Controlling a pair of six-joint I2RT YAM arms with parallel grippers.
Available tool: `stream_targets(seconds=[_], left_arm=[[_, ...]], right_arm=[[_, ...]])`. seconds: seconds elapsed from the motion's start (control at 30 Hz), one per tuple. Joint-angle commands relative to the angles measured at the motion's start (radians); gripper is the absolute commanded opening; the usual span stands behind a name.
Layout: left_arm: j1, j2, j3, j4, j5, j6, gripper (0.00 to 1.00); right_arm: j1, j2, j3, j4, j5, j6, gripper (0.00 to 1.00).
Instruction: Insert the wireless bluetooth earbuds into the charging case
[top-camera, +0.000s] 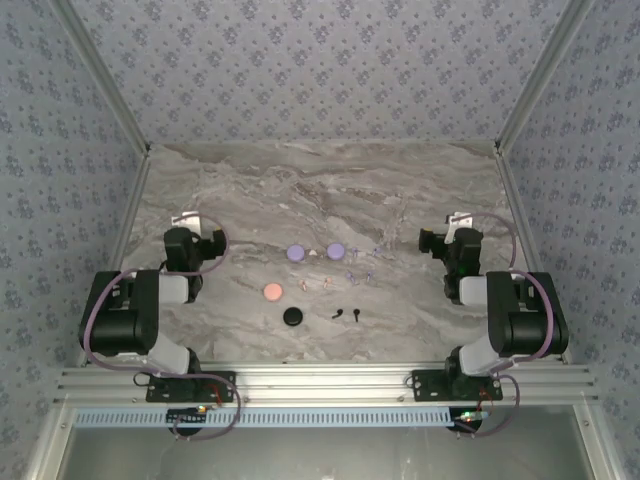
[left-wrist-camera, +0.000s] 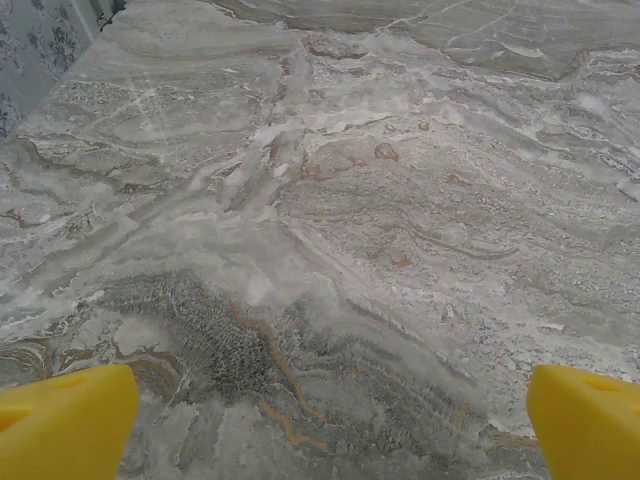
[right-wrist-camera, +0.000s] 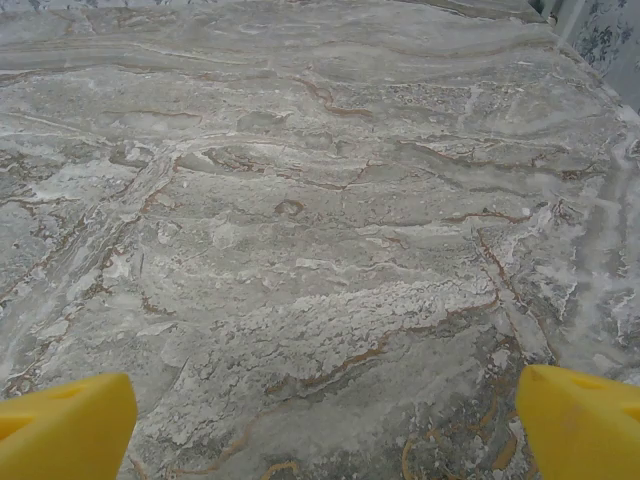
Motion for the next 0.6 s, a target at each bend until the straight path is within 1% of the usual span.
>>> stream_targets(seconds=[0.0,0.57], left_arm=[[0.002,0.006,0.024,0.028,0.019,0.014,0.99],[0.007,0.006,0.025,0.025,0.028,0.010,0.99]], right_arm=[[0.005,0.014,0.018,0.028,0.017,-0.017,1.00],[0.004,0.015,0.018,0.027,0.015,-0.016,1.00]])
